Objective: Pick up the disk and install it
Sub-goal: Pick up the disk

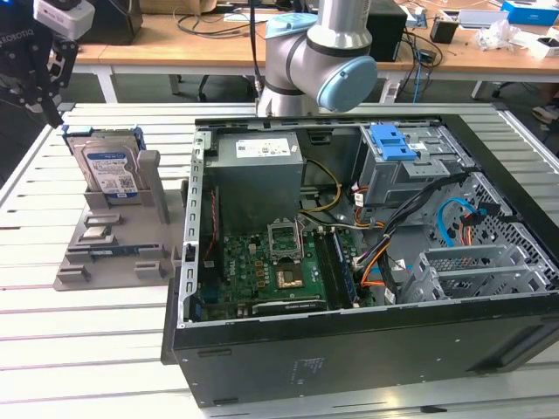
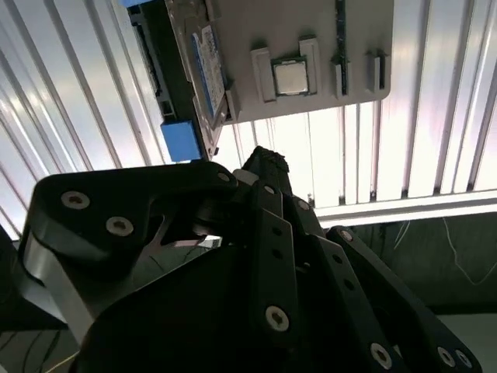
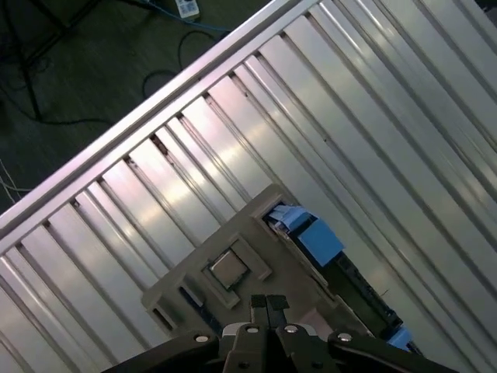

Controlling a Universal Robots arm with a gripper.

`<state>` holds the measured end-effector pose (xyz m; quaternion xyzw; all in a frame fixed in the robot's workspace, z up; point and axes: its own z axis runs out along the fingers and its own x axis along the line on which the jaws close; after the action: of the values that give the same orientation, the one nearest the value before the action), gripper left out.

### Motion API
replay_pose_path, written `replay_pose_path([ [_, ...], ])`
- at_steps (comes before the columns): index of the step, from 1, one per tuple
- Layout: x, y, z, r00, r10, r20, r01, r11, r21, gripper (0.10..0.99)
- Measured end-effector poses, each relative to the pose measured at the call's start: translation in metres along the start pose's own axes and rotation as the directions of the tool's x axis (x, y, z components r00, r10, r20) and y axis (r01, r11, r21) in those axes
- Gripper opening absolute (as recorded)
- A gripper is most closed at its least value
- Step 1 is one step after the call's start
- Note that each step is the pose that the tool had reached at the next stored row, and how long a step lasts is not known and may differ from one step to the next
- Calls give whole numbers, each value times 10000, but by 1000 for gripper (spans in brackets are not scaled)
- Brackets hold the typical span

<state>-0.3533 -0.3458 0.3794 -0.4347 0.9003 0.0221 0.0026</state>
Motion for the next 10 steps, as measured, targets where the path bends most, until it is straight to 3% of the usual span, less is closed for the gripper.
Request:
replay_pose_path([
  [4,0,0,0,9980,-629,-23,629,9980,-16,106],
  [7,0,0,0,9930,-1178,-42,1178,9930,-31,106],
  [10,0,0,0,9844,-1757,-63,1757,9844,-48,106],
])
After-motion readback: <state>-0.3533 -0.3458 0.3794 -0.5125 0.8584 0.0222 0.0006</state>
